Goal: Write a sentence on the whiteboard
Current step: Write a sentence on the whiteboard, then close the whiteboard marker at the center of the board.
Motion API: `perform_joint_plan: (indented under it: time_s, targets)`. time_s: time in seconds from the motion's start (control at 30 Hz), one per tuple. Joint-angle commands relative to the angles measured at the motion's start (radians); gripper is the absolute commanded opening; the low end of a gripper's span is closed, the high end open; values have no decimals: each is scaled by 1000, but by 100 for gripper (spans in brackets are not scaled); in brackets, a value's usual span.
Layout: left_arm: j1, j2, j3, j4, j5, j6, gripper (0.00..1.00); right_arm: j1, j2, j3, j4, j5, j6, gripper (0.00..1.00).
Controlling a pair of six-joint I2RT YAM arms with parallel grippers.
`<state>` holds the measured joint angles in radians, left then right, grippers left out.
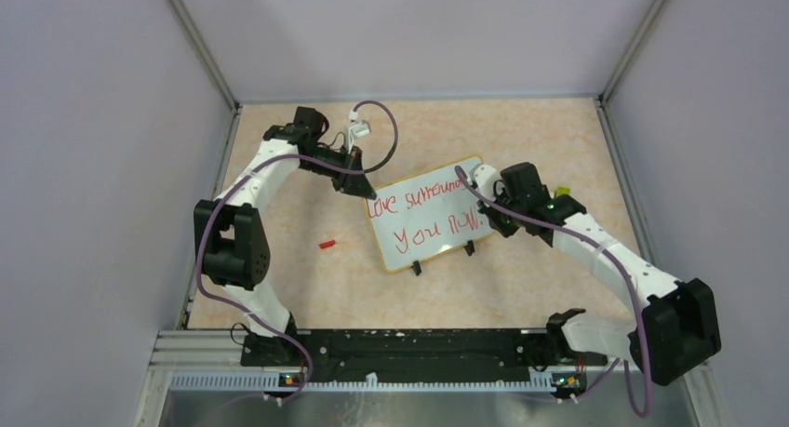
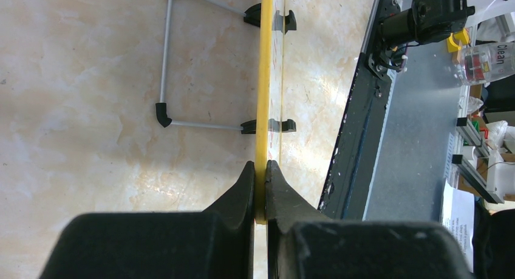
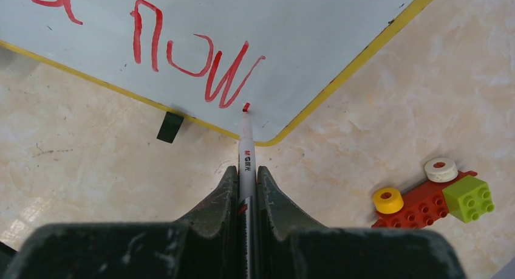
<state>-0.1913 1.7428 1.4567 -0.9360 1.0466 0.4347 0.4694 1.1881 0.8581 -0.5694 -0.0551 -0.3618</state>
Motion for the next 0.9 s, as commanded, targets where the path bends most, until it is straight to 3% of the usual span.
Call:
perform_joint_plan:
  time_s: [0.0, 0.13, 0.3, 0.43, 0.53, 0.7, 0.87]
  targets:
    - [-10, -20, -1, 10, -46, 3, 0, 6, -10, 33, 8, -7, -19, 0]
    - [-10, -29, 3, 12, -43, -5, 0, 6, -38, 108, -62, -67, -4, 0]
    - [-9, -55, 41, 3, -27, -25, 40, 6, -65, 257, -156, -179, 19, 0]
    - [3, -101, 111, -10, -25, -36, 61, 6, -63, 355, -195, -252, 39, 0]
    - [25, -131, 169, -8, -18, -66, 70, 6, -51, 408, -201, -288, 64, 0]
    - [175, -184, 212, -48, 15, -33, 80, 6, -38, 464, -184, -334, 109, 0]
    - [339, -213, 166, -220, -81, 197, 81, -1, -13, 493, -159, -368, 159, 0]
